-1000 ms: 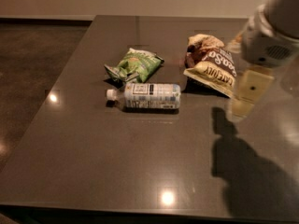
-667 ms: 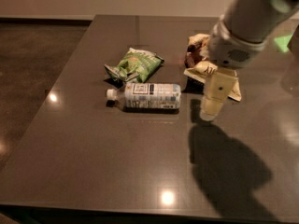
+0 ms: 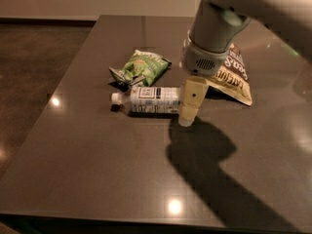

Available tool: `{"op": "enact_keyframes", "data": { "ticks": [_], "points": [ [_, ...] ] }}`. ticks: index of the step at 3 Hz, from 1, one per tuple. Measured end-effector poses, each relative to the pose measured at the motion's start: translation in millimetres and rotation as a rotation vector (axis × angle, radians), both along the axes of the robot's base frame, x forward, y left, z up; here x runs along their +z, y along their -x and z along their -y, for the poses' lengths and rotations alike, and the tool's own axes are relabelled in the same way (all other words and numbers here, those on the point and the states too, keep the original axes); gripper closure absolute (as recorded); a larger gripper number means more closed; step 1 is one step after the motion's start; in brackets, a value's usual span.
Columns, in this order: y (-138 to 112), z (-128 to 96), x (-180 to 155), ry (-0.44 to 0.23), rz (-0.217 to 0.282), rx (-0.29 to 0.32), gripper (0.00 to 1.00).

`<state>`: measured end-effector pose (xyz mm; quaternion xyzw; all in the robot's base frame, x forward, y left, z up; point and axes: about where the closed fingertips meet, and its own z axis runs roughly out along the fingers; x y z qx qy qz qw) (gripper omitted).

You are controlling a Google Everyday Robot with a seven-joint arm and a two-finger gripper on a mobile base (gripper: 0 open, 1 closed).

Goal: Pick blue plastic bottle

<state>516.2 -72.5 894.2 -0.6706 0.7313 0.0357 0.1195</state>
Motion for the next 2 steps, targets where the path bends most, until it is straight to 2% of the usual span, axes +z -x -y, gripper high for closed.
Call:
{"op": "enact_keyframes", "data": {
  "ticks": [2],
  "points": [
    [-12,-35,-33,0.034,-0.061,0.059,0.0]
  ]
}}
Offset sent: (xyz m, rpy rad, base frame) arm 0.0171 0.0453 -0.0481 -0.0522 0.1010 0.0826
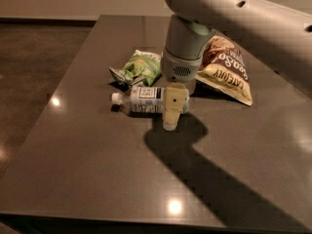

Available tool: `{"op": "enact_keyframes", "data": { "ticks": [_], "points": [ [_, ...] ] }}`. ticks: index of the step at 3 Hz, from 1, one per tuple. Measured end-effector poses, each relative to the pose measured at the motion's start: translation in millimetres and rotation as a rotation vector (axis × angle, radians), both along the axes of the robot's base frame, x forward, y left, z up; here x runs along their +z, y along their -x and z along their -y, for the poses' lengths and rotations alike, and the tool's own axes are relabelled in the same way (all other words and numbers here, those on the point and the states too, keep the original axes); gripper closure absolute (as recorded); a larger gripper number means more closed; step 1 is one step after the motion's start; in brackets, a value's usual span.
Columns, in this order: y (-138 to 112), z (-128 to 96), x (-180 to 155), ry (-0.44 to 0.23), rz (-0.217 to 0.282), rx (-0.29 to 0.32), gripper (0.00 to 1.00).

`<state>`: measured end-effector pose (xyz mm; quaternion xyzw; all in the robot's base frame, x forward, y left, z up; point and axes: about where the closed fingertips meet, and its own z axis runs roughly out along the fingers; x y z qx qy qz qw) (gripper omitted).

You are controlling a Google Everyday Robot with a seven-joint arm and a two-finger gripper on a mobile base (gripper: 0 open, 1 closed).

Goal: Pick blue plastic bottle

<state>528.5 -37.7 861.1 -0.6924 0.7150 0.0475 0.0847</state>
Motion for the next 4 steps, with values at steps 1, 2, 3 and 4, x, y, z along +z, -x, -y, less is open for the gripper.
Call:
{"op": "enact_keyframes", "data": {
  "ticks": [1,2,3,4],
  "points": [
    [-3,-6,-10,0.022,-0.013,0.014,0.01],
    [-5,-6,-10,0.031,-0.009,0.01,0.23],
    [-5,-6,-4,0.03,0.004,0.006,0.46],
    [-4,-5,6,0.013,0.014,0.001,0.7]
  ]
}}
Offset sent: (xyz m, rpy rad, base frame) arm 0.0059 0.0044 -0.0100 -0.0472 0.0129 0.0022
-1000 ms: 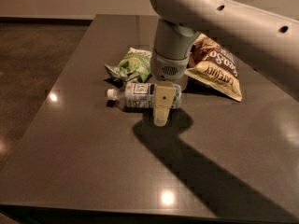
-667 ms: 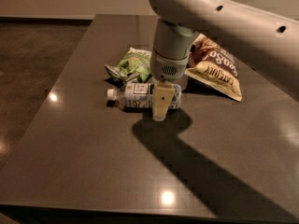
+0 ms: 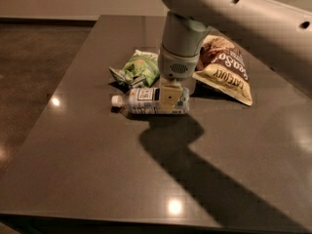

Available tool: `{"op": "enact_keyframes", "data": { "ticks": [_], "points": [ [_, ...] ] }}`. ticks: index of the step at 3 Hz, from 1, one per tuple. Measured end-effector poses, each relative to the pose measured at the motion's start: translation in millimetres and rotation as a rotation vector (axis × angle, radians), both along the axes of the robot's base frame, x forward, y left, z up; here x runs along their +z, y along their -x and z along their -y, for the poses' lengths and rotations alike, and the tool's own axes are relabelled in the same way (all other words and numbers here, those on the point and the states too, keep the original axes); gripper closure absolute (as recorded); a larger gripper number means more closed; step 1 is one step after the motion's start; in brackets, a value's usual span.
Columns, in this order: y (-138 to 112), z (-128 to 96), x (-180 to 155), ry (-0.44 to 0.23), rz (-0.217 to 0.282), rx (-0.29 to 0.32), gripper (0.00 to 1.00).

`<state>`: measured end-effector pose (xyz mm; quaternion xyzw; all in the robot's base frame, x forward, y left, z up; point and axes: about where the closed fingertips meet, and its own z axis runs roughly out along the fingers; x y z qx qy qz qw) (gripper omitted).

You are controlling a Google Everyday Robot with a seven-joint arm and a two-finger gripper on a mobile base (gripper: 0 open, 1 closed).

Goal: Pick blue plastic bottle

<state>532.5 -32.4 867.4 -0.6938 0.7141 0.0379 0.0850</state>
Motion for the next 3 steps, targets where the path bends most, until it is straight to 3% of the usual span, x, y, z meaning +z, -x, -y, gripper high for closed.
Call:
{"op": "enact_keyframes", "data": {
  "ticks": [1,2,3],
  "points": [
    [6,3,18,-0.035,0.007,0.005,0.93],
    [26,10,59,-0.105,0.011,0.04,1.0],
    [51,9,106,-0.178,0.019,0.117,1.0]
  ]
}}
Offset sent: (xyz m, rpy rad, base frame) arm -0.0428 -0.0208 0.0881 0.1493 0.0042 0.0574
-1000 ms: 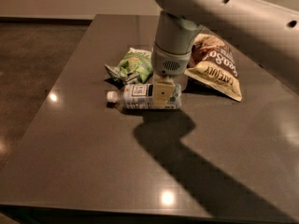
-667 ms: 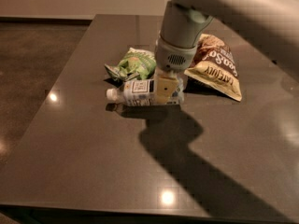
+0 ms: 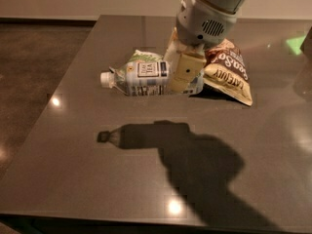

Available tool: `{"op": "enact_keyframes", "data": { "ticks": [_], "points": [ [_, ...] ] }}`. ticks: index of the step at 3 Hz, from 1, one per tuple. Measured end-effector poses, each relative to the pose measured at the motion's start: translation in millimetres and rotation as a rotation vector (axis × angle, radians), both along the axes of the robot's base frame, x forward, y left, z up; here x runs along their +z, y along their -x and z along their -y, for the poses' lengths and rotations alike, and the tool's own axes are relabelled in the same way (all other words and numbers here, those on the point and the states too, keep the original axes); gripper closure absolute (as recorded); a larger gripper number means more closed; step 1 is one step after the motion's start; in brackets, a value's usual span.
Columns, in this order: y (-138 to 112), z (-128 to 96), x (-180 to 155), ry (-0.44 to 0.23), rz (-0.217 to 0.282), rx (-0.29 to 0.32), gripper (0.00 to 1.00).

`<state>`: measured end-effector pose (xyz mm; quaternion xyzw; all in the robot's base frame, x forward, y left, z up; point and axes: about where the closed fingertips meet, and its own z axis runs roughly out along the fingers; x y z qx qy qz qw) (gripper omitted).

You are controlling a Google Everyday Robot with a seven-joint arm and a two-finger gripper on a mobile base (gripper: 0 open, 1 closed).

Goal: Pick blue plastic bottle

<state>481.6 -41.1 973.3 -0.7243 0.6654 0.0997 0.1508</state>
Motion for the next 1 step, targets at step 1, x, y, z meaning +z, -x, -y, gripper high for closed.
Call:
{"op": "enact_keyframes", "data": {
  "ticks": [1],
  "points": [
    [0.4,-0.3,1.1,-0.002,0.001,0.002,1.0]
  ]
}}
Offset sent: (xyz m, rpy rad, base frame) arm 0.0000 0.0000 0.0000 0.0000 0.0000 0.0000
